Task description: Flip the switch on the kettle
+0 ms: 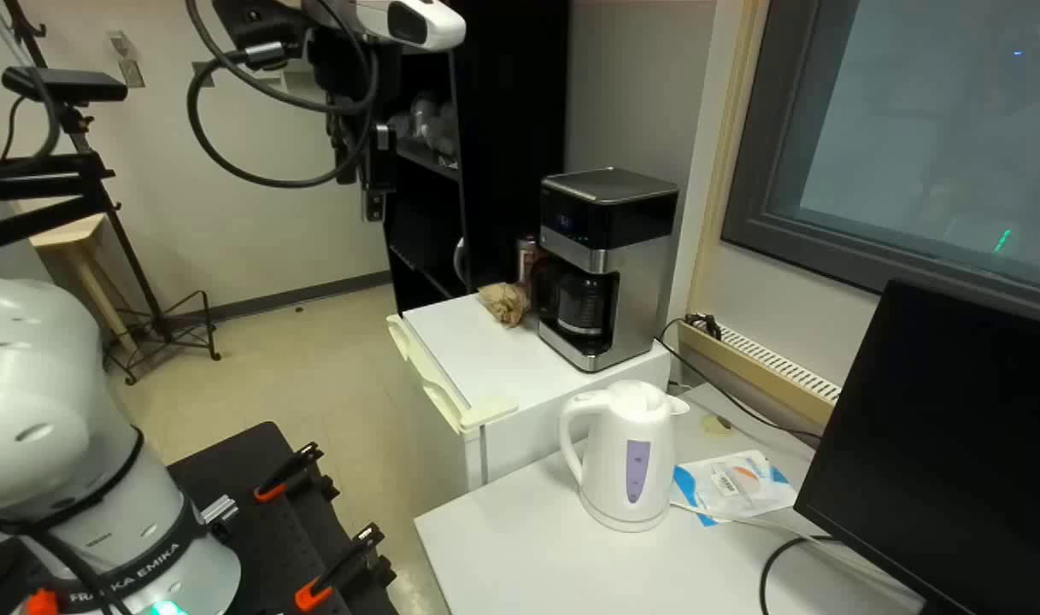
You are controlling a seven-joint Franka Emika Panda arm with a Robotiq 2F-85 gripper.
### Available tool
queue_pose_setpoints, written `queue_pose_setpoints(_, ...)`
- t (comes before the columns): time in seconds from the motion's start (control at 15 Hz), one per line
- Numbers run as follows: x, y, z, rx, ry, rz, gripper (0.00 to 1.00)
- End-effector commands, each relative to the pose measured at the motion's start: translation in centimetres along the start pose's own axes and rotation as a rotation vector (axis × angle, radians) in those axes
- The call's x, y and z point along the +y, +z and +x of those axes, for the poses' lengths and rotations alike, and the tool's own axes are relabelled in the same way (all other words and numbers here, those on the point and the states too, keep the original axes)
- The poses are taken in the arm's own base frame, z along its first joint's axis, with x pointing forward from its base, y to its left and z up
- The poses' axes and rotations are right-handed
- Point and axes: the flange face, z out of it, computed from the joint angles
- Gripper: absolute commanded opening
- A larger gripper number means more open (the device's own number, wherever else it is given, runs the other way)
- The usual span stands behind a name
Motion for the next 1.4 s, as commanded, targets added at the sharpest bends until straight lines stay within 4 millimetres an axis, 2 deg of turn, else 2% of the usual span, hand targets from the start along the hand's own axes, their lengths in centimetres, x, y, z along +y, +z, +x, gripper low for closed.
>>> queue_pose_setpoints(0.0, 0.0, -0.1, 0.0, 0.0, 0.0, 0.0, 1.0)
queue_pose_setpoints(0.73, 0.0, -0.1, 0.2, 0.004, 0.005, -0.005, 1.0)
queue_pose_setpoints(1.0, 0.1, 0.3, 1.6, 0.032, 0.026, -0.033, 1.0)
queue_pose_setpoints(1.33, -0.2, 1.5, 4.6, 0.071, 0.044, -0.074, 1.0)
